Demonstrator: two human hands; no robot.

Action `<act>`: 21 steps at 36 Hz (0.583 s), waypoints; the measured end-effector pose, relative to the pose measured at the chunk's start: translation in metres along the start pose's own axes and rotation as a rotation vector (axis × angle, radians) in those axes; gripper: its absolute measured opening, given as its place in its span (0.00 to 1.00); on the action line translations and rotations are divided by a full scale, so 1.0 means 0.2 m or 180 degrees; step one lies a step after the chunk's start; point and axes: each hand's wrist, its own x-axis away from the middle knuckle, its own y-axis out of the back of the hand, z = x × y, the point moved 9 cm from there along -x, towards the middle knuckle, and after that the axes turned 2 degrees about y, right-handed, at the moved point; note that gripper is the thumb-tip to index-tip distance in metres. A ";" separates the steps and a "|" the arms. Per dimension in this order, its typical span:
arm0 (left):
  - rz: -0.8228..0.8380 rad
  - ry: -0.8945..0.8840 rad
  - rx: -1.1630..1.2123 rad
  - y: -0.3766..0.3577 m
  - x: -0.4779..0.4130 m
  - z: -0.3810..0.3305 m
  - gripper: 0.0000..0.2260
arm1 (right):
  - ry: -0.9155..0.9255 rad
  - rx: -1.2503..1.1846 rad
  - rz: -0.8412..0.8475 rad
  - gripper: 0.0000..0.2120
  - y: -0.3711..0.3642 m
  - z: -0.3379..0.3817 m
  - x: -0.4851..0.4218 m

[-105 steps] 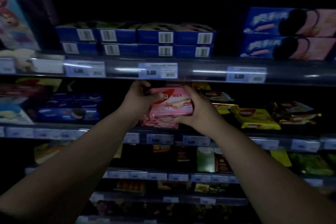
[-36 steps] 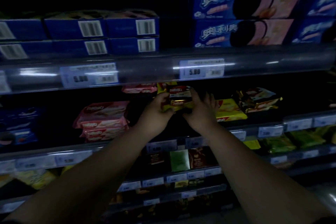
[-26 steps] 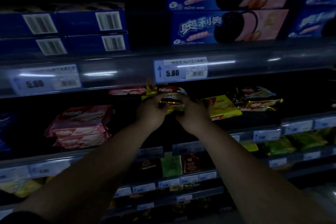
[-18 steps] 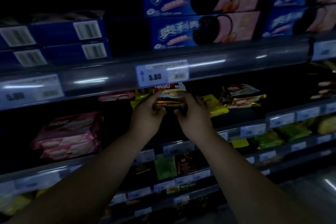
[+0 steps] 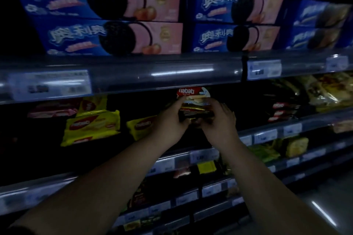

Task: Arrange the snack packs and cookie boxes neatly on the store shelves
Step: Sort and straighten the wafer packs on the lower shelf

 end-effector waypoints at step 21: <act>0.0046 0.0210 -0.1138 0.00 0.02 0.04 0.31 | -0.0081 -0.0923 0.0641 0.16 -0.07 -0.10 -0.02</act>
